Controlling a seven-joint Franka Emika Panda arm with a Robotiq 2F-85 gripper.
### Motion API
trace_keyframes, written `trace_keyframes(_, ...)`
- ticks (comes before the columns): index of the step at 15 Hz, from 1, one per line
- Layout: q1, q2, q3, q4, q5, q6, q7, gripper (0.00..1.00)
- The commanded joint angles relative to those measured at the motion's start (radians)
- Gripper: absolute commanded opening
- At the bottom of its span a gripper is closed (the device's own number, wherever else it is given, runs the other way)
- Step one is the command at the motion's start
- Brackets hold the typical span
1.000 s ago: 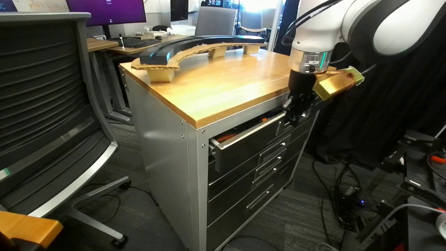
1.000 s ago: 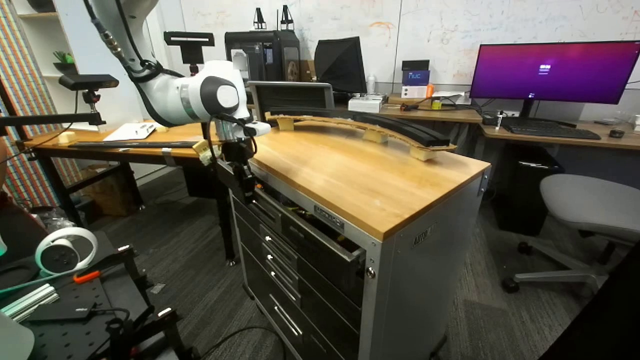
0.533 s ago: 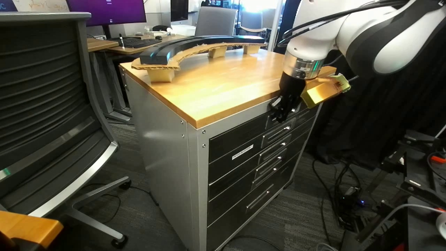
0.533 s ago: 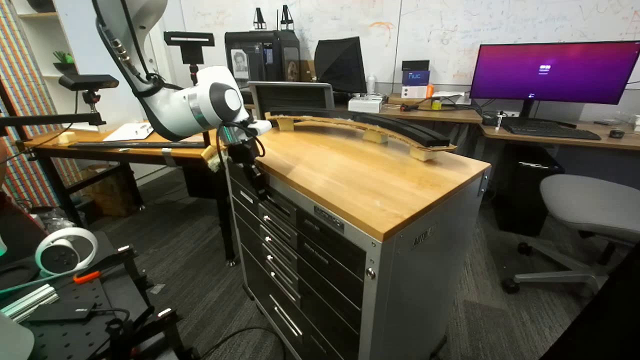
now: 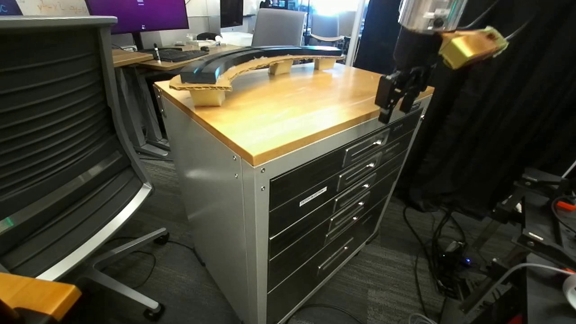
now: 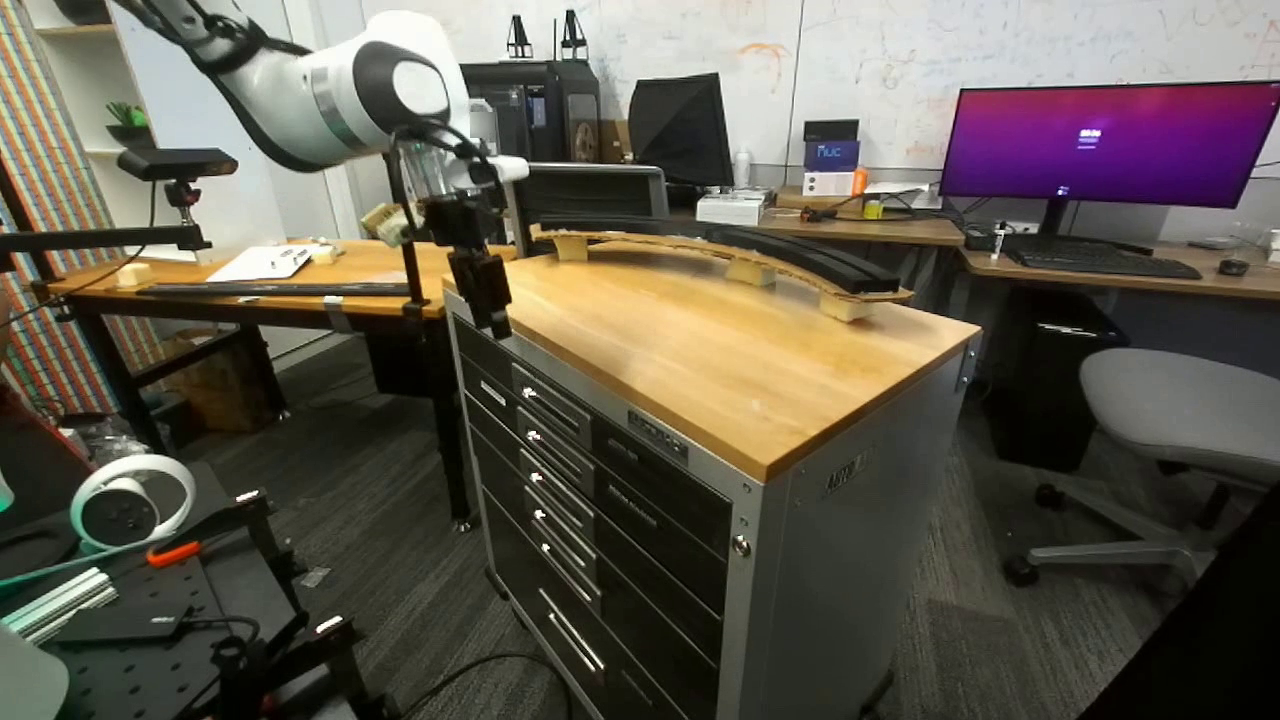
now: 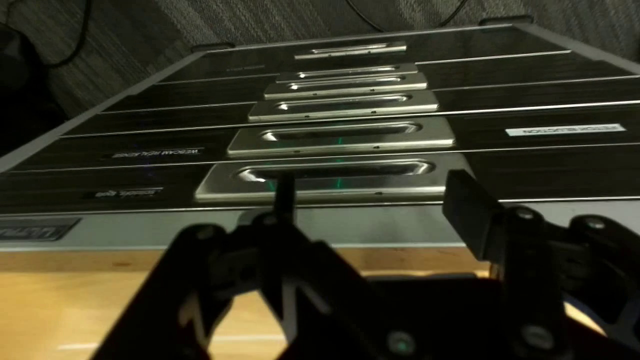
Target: Put the screwdriver in the drawer then close the drawer
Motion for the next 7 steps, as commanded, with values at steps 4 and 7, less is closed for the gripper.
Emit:
trace_keyframes(4,-0.086,-0.302,0.12,0.105,0.231,-0.415,-0.289,1.0)
trace_keyframes(7,-0.111,-0.306,0.146,0.117,0.247,-0.44,-0.286,1.0)
